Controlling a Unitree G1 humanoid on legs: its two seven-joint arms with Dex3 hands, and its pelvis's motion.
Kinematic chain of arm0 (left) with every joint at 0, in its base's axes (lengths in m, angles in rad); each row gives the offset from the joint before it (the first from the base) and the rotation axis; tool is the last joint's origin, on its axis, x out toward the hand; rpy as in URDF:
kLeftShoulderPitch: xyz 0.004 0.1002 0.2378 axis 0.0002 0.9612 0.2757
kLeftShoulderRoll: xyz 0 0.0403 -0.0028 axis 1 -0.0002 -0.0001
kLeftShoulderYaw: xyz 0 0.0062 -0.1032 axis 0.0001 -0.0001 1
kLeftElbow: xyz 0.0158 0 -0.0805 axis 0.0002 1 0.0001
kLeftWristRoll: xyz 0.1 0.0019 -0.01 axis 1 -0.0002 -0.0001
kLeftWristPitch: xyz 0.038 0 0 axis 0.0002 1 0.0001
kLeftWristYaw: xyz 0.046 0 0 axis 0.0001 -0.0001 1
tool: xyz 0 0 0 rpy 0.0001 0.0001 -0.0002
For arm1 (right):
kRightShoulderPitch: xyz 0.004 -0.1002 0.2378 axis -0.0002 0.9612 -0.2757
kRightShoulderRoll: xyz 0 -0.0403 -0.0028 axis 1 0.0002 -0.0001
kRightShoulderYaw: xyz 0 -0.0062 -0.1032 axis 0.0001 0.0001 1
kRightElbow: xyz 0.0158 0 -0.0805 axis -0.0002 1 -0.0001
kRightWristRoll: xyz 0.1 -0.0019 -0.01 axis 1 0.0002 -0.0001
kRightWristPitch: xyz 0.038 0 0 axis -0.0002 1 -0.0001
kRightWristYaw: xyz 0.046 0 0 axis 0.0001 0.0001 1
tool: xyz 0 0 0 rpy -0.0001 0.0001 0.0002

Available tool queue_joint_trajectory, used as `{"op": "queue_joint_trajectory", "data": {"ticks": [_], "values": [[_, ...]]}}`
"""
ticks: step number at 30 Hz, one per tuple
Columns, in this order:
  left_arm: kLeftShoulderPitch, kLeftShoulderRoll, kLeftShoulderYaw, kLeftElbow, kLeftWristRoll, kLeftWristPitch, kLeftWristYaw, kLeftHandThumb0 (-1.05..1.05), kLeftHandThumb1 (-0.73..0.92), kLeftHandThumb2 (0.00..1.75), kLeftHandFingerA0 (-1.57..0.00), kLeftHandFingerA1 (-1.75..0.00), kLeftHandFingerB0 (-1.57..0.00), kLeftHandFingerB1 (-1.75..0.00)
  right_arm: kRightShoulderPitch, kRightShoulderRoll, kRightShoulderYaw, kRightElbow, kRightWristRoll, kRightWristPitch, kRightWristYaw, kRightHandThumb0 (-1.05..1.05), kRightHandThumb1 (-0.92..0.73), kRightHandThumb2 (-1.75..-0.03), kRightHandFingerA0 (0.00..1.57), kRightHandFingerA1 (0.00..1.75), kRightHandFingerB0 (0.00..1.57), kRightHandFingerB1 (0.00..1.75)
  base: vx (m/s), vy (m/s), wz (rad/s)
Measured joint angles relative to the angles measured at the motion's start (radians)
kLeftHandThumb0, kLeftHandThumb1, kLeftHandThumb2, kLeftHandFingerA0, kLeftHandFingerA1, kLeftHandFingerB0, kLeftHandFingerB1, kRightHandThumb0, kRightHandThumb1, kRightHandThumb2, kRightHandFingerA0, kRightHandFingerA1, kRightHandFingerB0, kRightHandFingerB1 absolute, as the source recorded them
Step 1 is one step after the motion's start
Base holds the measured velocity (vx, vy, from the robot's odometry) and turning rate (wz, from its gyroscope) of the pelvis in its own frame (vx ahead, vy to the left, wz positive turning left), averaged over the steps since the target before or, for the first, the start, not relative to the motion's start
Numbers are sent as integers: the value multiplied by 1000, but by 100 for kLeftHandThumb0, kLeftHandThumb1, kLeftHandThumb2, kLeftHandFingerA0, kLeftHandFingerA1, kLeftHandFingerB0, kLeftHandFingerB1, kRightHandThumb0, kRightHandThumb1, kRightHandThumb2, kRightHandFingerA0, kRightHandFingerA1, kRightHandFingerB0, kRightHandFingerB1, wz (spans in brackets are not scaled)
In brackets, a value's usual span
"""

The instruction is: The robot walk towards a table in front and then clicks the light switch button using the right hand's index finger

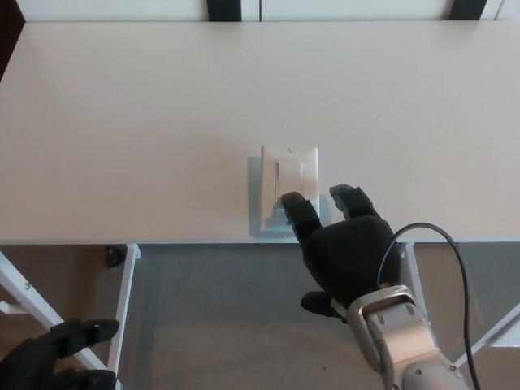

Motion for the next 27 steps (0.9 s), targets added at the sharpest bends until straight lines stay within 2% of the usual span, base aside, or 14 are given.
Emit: {"op": "queue_joint_trajectory", "data": {"ticks": [1,3,4,5,6,9,10,11,13,14,18,21,23,27], "values": [[0,0,0,0,0,0,0,-12,55,94,-30,-56,-15,-49,0,-4,-3,-9,1,-1,2,-86,-62,-59,1,32,10,30,0,0,0],[-1,0,0,1,1,0,-1,-12,55,94,-30,-56,-15,-49,0,-23,-26,-83,4,-4,16,-86,-62,-59,1,32,10,30,0,0,0],[-1,0,0,2,1,0,-2,-12,56,94,-30,-56,-15,-49,0,-29,-41,-123,6,-5,25,-89,-49,-74,4,28,10,32,0,0,0],[-1,0,0,2,2,0,-3,-11,56,94,-31,-56,-15,-49,0,-36,-58,-167,8,-6,37,-87,-62,-59,2,33,10,31,0,0,0],[-1,0,0,2,2,0,-3,-12,55,93,-30,-56,-15,-49,0,-41,-69,-201,10,-7,45,-98,-59,-96,0,25,9,27,0,0,0],[-2,-1,0,1,2,0,-3,-12,55,93,-30,-56,-15,-49,0,-53,-113,-313,18,-15,58,-98,-59,-96,0,25,9,27,0,0,0],[-2,-1,0,1,2,0,-3,-12,55,93,-30,-56,-15,-49,0,-58,-129,-350,22,-19,63,-90,-65,-60,0,24,4,33,0,0,0],[-3,-2,0,1,2,0,-3,-13,55,93,-31,-56,-15,-49,0,-64,-151,-401,28,-24,70,-105,-63,-101,0,18,0,13,0,0,0],[-3,-4,0,1,2,0,-3,-13,55,94,-30,-56,-15,-49,16,-75,-185,-487,41,-31,79,-104,-61,-99,0,20,0,8,0,0,0],[-2,-5,0,2,2,0,-3,-12,56,94,-30,-56,-15,-49,34,-84,-202,-533,49,-37,82,-104,-61,-99,0,23,0,16,0,0,0],[-3,-8,0,3,2,0,-3,-13,56,94,-29,-56,-14,-49,126,-116,-266,-684,86,-58,90,-105,-63,-99,0,20,0,16,0,0,0],[-3,-11,0,3,2,0,-3,-13,56,94,-29,-56,-14,-49,260,-149,-338,-805,129,-85,91,-103,-60,-95,0,23,0,21,0,0,0],[-2,-12,1,4,1,0,-3,-14,55,93,-29,-56,-15,-49,361,-161,-390,-868,160,-106,90,-90,-51,-87,0,29,0,25,0,0,0],[-2,-16,0,4,1,0,-3,-14,55,93,-29,-55,-14,-48,536,-162,-473,-917,221,-146,89,-81,-47,-85,0,33,0,29,0,0,0]]}}
